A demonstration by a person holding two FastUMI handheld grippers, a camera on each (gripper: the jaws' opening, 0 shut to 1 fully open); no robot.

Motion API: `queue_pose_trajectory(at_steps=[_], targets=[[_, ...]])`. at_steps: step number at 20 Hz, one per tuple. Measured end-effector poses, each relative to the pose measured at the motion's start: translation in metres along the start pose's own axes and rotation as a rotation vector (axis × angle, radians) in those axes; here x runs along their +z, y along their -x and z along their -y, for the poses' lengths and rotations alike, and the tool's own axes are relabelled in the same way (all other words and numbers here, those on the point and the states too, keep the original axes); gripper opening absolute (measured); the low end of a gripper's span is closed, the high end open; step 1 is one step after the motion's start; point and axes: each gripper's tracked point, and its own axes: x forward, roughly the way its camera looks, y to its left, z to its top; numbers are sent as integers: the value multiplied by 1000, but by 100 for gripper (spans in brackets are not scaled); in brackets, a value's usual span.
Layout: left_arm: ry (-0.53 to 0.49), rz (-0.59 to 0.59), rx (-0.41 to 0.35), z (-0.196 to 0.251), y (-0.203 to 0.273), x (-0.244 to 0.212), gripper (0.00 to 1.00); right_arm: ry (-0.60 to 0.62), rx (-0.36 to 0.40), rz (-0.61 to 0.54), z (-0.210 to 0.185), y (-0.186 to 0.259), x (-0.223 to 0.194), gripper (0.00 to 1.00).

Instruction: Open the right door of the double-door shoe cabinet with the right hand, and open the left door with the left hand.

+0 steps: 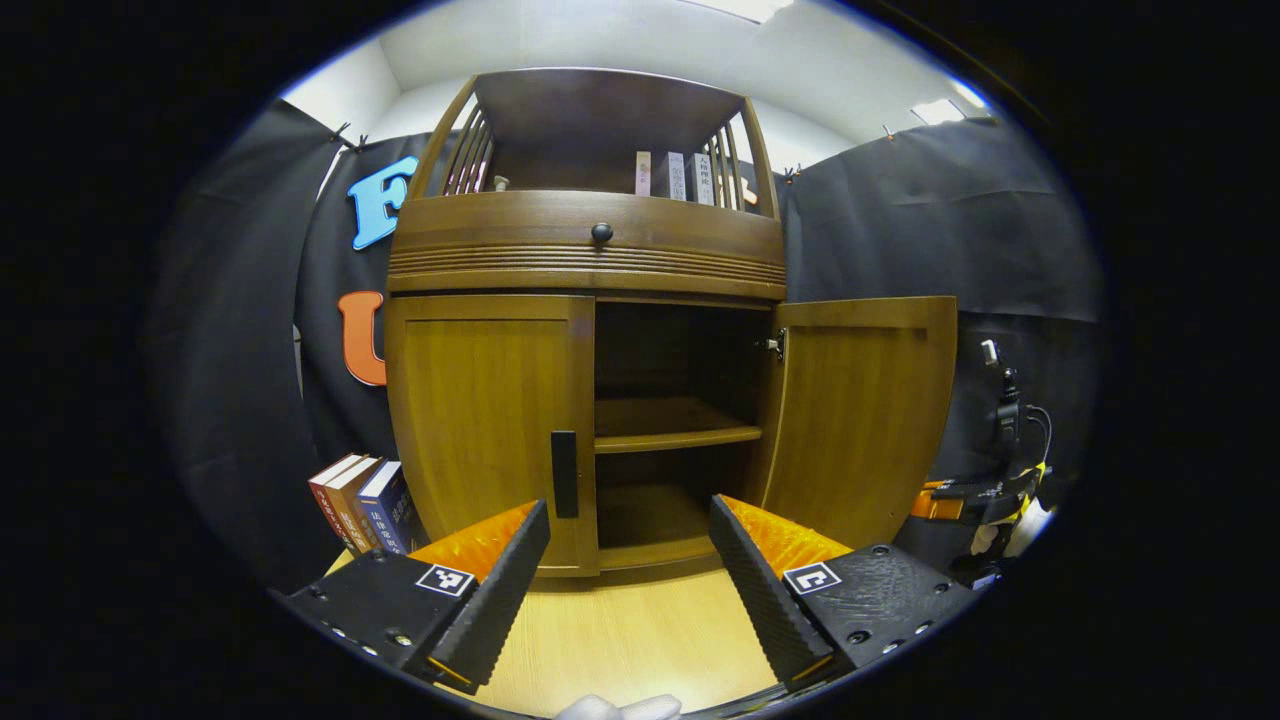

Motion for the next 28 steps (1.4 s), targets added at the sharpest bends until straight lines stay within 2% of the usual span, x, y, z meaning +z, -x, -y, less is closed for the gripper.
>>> queue_pose_trajectory(at_steps=[7, 10, 14, 15, 19, 21, 22, 24, 25, 28], targets=[[0, 2, 19, 30, -12, 3, 96, 87, 124, -25, 11, -4, 3, 6], [-10, 11, 14, 40, -14, 8, 96, 142, 136, -30, 15, -1, 2, 7], [-10, 9, -8, 42, -19, 6, 96, 153, 125, -49, 25, 11, -2, 18], [-8, 6, -15, 43, -20, 5, 96, 152, 107, -47, 30, 17, -1, 25], [-15, 10, -45, 39, -24, 6, 96, 133, 16, -26, 41, 52, 7, 75], [-22, 16, -51, 30, -29, 10, 96, 102, -33, 18, 37, 75, 22, 81], [-16, 17, -60, 28, -30, 12, 100, 94, -61, 40, 35, 85, 28, 84], [-4, 20, -83, 21, -33, 14, 96, 90, -121, 94, 25, 101, 46, 97], [-9, 28, -82, 15, -32, 17, 96, 95, -146, 118, 17, 108, 55, 100], [-22, 48, -69, -7, -28, 20, 96, 103, -196, 179, -19, 119, 78, 100]])
